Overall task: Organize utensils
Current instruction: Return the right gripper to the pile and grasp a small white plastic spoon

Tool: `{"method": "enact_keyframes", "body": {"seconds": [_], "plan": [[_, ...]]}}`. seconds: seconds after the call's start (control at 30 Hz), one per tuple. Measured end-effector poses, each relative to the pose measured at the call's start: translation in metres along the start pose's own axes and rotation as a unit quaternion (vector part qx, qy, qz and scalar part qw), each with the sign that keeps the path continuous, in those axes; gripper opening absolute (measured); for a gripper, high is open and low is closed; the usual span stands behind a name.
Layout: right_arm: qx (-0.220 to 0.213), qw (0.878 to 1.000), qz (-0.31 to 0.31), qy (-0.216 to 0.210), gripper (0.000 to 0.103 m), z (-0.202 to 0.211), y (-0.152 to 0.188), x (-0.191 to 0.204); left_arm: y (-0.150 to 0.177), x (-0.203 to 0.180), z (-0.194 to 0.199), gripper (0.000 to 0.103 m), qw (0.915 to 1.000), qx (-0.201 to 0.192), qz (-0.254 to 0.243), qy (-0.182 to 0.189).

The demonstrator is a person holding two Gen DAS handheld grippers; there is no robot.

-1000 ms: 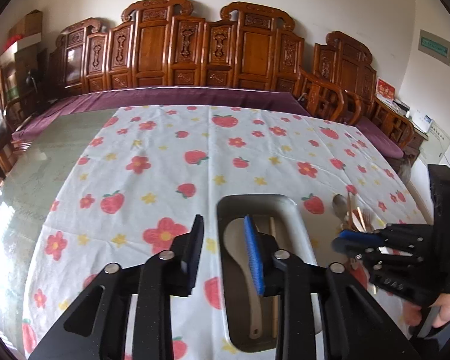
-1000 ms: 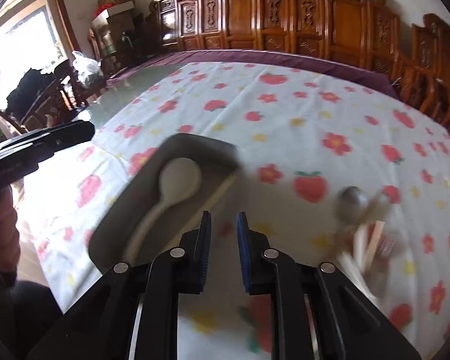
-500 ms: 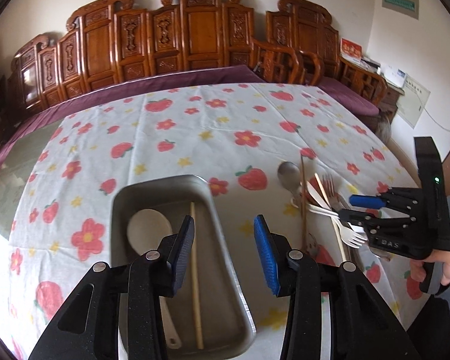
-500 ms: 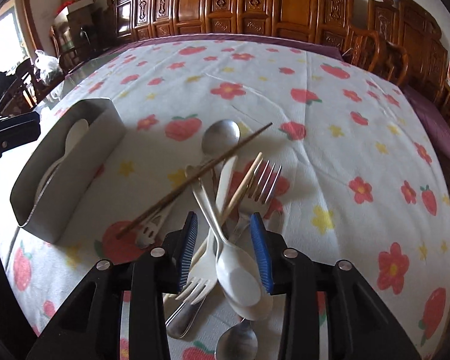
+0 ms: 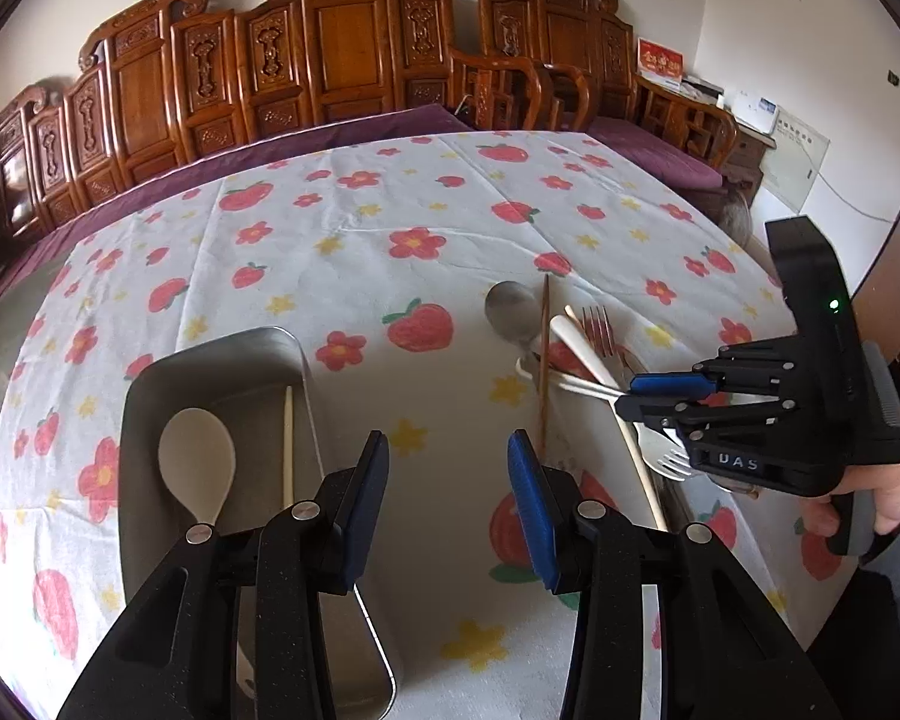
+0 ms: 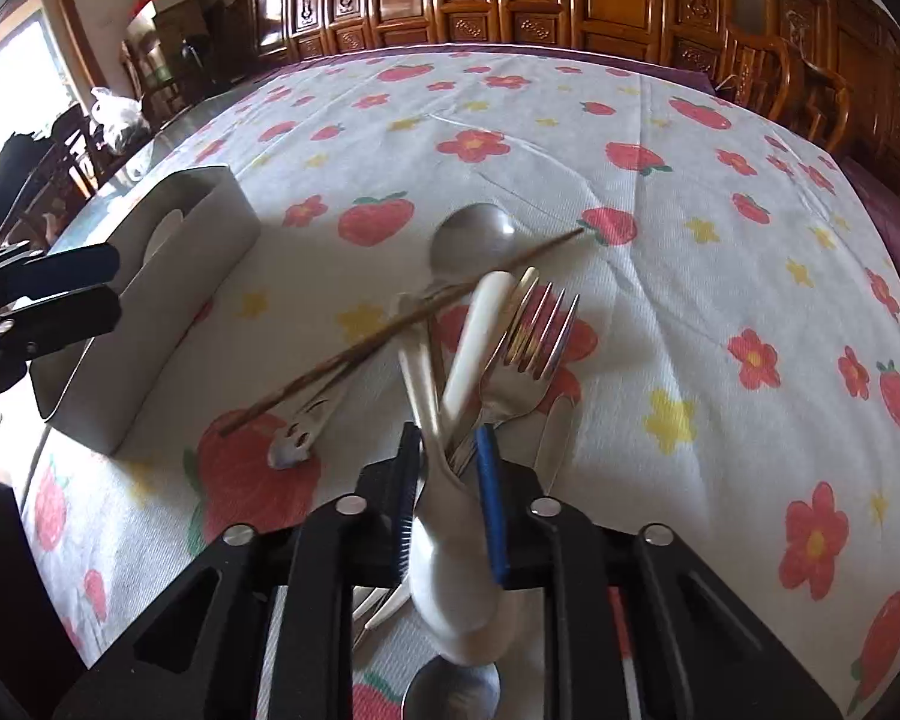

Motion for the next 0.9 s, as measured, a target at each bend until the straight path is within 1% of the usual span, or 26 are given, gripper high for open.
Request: {"method": "enact_keyframes", "body": {"seconds": [0.13, 0.37, 0.4, 0.43, 0.53, 0.63, 0.7, 0.8, 0.83, 0.9], "plan": [[0.006, 1.000, -0.003, -0.024, 0.008, 0.007, 0.002, 0.000, 0.000, -0.003, -0.005, 0.039, 1.0000, 0.005, 0.000, 0.000], [-0.008, 0.999, -0.010, -0.034, 0.007, 0.024, 0.003, -0.003, 0.003, -0.011, -0.012, 0.039, 0.9999, 0.009, -0.006, 0.000], [-0.013, 0.999, -0.010, -0.036, 0.006, 0.028, 0.003, -0.002, 0.003, -0.012, -0.012, 0.039, 0.9999, 0.010, -0.007, 0.000], [-0.017, 0.999, -0.010, -0.037, 0.000, 0.031, 0.002, -0.003, 0.003, -0.013, -0.013, 0.039, 0.9999, 0.010, -0.008, 0.000], [-0.032, 0.999, -0.007, -0.033, 0.000, 0.044, 0.000, -0.004, 0.004, -0.015, -0.015, 0.039, 0.9999, 0.012, -0.009, 0.001], [-0.033, 0.999, -0.006, -0.020, 0.001, 0.045, 0.002, -0.010, 0.006, -0.016, -0.017, 0.039, 0.9998, 0.016, -0.012, 0.001], [-0.027, 0.999, -0.009, -0.025, 0.001, 0.040, 0.004, -0.009, 0.006, -0.018, -0.018, 0.039, 0.9998, 0.016, -0.014, 0.001], [-0.031, 0.999, -0.013, -0.035, 0.001, 0.037, 0.003, -0.004, 0.005, -0.019, -0.017, 0.039, 0.9998, 0.015, -0.015, 0.000], [-0.033, 0.999, -0.015, -0.040, 0.003, 0.037, 0.001, -0.001, 0.006, -0.019, -0.017, 0.039, 0.9998, 0.014, -0.015, 0.000], [-0.034, 0.998, -0.013, -0.046, 0.011, 0.036, 0.000, 0.006, 0.006, -0.018, -0.017, 0.039, 0.9998, 0.014, -0.014, -0.001]]}}
Point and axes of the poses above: each gripper's, at about its wrist camera, not at the fingertips, and z roughly against the way its jaws point, x to its left, y to its underside, the point moved 5 cm from there along -z, roughly the way its jaws point, and after that the axes turned 12 degrees about y, right-handed, at the moved point
